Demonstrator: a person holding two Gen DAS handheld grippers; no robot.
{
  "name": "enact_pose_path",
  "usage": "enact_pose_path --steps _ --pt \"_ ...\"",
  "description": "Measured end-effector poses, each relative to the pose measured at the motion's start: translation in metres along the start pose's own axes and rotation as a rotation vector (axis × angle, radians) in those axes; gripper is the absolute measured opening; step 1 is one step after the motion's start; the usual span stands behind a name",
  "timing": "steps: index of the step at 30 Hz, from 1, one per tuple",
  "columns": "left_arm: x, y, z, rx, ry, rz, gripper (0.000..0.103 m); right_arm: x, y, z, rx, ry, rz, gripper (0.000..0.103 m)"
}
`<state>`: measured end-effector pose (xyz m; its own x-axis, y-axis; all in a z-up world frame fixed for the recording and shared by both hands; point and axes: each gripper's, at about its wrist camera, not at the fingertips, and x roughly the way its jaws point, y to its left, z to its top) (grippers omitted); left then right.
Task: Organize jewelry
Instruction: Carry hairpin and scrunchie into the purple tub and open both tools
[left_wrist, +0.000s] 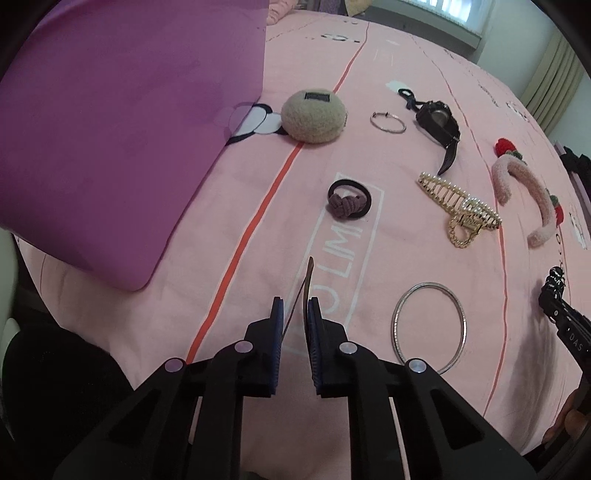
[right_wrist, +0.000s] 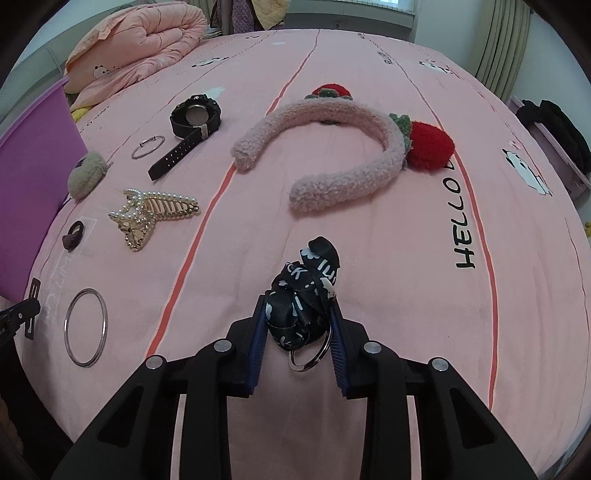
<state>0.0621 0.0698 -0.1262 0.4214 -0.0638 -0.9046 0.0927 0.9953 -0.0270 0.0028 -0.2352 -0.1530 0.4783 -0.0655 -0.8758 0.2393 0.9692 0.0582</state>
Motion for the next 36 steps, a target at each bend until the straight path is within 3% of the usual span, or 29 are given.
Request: enact_pose_path --steps 6,10,14,20,28,36 --pt "-0.049 -0.016 0.01 0.058 -0.126 -0.048 0.013 -0.044 0.001 0.007 0.028 -0.069 0.057 0.03" --pt "-0.08 -0.016 0.024 0.045 -0.205 -0.099 0.013 -0.08 0.015 0.02 0.01 -0.134 0.104 0.03" --pt "-0.115 0.002 0.042 0.004 -0.276 -0.121 0.013 -0.115 0.044 0.044 -0.022 -0.203 0.183 0.03" --pt "-0.155 0.048 0.069 -0.043 -0.36 -0.073 0.014 -0.151 0.116 0.099 -0.112 -0.271 0.366 0.03" --pt "-0.153 0.143 0.099 -0.167 -0.337 0.074 0.014 -0.154 0.255 0.172 -0.282 -0.25 0.574 0.03" --pt "-0.114 0.205 0.119 -0.26 -0.231 0.115 0.015 -0.106 0.374 0.193 -0.427 -0.11 0.592 0.03"
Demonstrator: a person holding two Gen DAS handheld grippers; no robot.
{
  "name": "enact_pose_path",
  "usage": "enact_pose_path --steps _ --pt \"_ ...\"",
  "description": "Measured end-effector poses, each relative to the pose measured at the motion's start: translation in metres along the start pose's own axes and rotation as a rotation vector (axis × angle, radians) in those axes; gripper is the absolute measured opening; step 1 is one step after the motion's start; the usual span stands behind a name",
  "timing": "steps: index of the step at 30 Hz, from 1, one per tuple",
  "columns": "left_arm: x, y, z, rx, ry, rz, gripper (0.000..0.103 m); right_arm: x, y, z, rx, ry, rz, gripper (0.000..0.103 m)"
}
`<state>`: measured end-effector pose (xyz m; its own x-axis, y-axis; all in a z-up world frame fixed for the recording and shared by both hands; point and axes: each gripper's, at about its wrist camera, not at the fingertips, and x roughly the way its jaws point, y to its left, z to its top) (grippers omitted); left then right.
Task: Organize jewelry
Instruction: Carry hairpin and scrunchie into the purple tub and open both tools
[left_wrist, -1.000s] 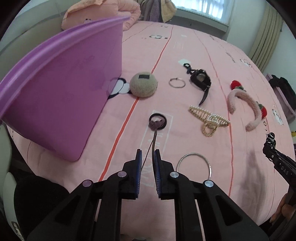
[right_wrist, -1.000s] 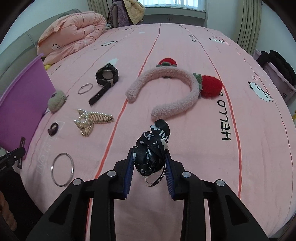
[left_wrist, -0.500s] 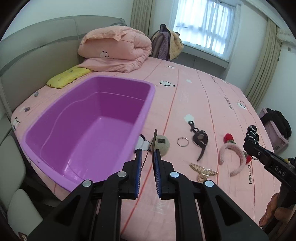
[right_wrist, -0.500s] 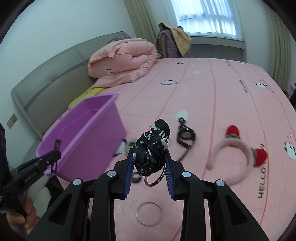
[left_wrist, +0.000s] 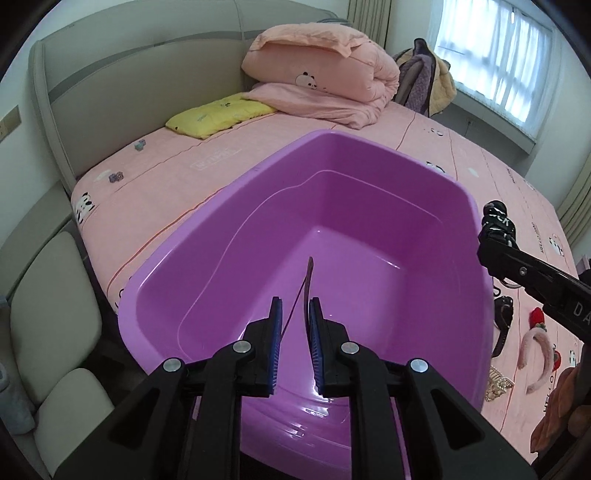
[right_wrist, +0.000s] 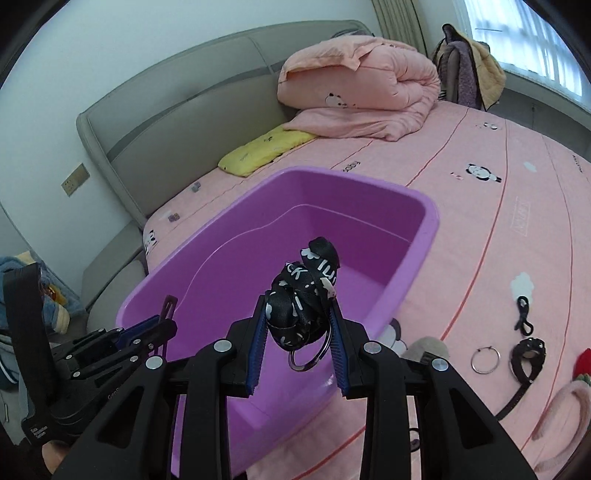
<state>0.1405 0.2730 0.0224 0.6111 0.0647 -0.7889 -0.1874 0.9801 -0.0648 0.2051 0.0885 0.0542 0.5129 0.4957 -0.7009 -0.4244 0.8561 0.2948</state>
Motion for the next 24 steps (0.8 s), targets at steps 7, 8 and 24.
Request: enact_pose_path --steps 7,8,24 --pt "0.029 0.007 0.002 -0.01 0.058 0.016 0.018 0.056 0.011 0.014 -0.022 0.088 -0.043 0.03" --pt "0.032 0.008 0.002 -0.015 0.069 0.019 0.019 0.061 0.011 0.014 -0.028 0.1 -0.057 0.03" --pt "0.018 -0.002 -0.005 0.004 0.027 0.101 0.093 0.059 0.001 0.012 -0.045 0.089 -0.159 0.063"
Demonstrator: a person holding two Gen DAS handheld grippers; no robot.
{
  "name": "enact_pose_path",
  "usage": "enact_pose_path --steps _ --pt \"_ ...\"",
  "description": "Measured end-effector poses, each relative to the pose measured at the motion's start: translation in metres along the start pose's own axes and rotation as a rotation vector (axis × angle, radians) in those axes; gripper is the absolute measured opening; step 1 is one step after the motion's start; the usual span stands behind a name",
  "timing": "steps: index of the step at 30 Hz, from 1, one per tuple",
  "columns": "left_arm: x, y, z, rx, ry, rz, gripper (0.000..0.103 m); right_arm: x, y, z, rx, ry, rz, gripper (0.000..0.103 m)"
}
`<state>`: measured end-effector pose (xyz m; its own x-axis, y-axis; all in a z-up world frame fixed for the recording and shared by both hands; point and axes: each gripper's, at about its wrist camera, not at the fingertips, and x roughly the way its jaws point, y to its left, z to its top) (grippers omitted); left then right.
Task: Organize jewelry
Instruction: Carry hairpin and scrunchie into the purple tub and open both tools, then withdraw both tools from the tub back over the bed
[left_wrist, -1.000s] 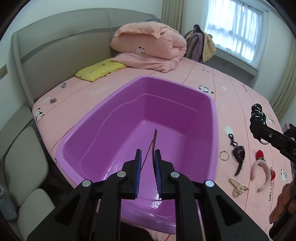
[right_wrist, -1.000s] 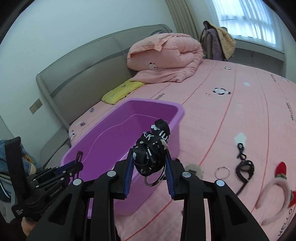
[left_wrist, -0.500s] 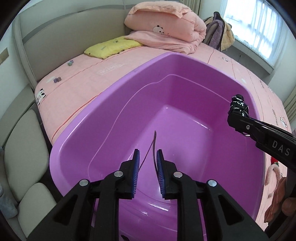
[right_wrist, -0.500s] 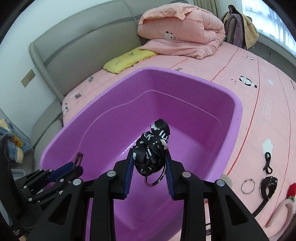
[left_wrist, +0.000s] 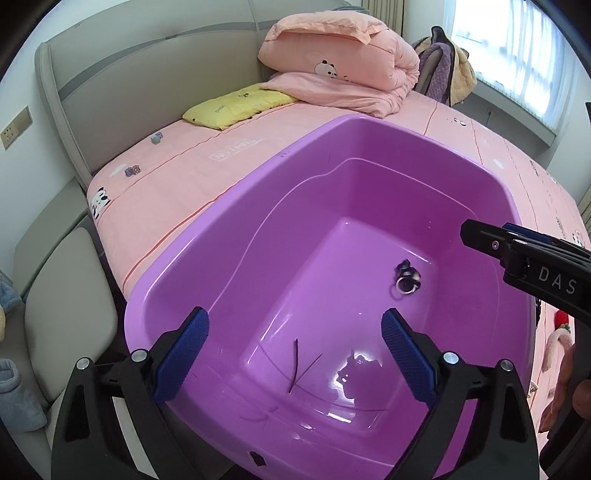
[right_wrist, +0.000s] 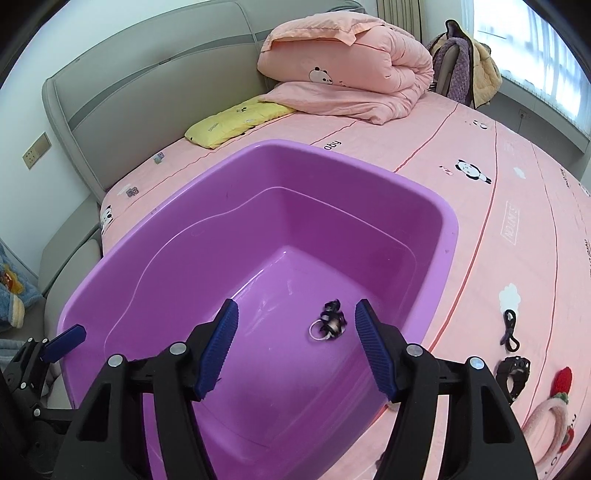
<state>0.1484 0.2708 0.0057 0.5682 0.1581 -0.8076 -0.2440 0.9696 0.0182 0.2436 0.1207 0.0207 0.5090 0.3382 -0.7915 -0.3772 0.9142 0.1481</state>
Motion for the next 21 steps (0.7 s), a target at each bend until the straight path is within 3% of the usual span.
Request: enact_pose_path --steps 11,21 --pt "-0.014 0.004 -0.005 0.001 0.002 0.028 0.093 -0.01 -0.001 -0.006 0.013 -0.003 0.013 0.063" --pt "-0.047 -0.003 -0.018 0.02 -0.035 0.019 0.096 -0.047 -0.014 -0.027 0.032 -0.045 0.001 0.063"
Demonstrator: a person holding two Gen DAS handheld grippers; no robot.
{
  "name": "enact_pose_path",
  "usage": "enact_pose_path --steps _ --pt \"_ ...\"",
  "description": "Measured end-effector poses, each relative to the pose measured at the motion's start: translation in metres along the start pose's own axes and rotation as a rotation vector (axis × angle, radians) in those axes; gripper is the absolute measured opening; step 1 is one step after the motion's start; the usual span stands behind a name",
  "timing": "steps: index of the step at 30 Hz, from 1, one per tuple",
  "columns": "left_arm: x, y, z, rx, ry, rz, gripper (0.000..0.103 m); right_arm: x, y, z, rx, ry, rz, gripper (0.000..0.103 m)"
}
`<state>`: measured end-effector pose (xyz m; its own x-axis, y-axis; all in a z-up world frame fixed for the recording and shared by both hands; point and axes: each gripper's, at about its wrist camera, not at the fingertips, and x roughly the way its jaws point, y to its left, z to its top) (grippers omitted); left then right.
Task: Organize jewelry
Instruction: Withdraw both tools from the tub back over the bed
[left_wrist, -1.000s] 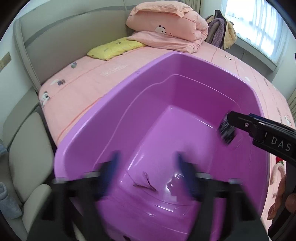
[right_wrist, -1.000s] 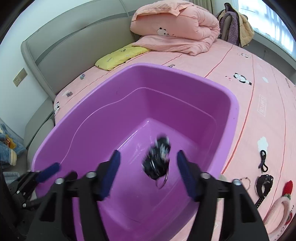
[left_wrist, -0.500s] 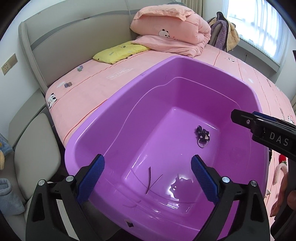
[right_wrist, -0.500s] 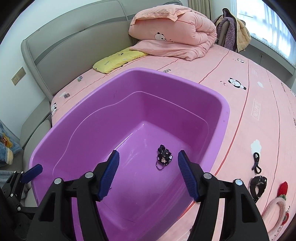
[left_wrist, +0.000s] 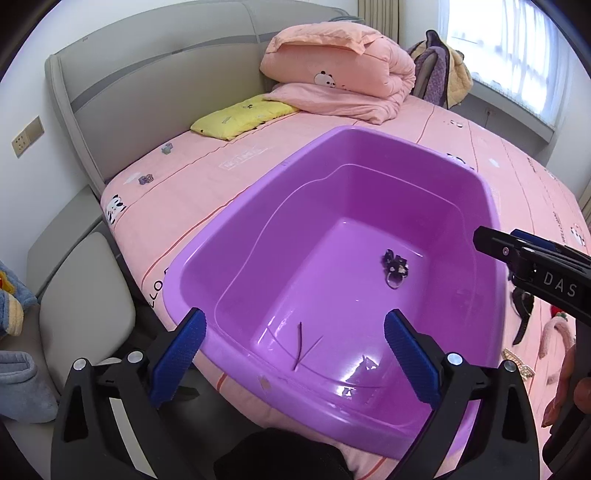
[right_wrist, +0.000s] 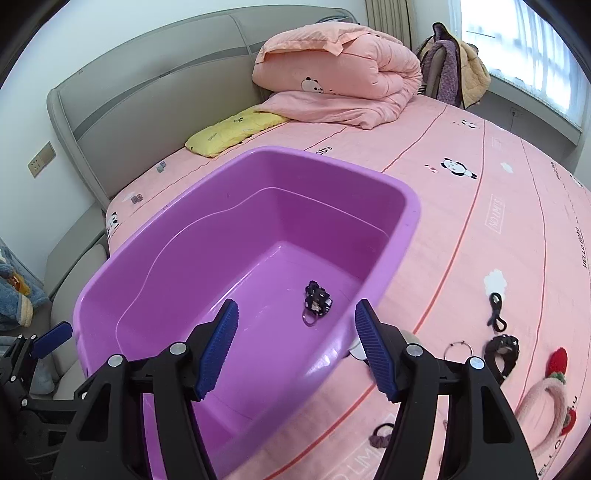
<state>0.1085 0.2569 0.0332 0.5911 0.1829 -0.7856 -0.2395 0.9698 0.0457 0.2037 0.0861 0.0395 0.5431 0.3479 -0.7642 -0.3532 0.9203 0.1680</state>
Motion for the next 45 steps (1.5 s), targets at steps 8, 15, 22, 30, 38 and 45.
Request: enact_pose_path --steps 8,15,22,30,38,45 --pt "-0.02 -0.021 -0.004 0.039 -0.02 -0.004 0.096 -0.05 -0.043 -0.038 0.083 -0.044 -0.029 0.064" --pt "-0.036 -0.048 -0.007 0.053 -0.027 -0.056 0.096 -0.102 -0.092 -0.071 0.148 -0.096 -0.116 0.064" --pt "-0.054 -0.093 -0.016 0.133 -0.031 -0.103 0.096 -0.142 -0.139 -0.108 0.245 -0.134 -0.173 0.064" --pt "-0.075 -0.123 -0.016 0.168 -0.055 -0.168 0.096 -0.169 -0.184 -0.148 0.336 -0.141 -0.247 0.064" --pt "-0.087 -0.138 -0.019 0.227 -0.069 -0.177 0.096 -0.183 -0.213 -0.18 0.463 -0.163 -0.255 0.064" --pt "-0.087 -0.153 -0.031 0.246 -0.056 -0.198 0.096 -0.193 -0.233 -0.199 0.517 -0.17 -0.275 0.064"
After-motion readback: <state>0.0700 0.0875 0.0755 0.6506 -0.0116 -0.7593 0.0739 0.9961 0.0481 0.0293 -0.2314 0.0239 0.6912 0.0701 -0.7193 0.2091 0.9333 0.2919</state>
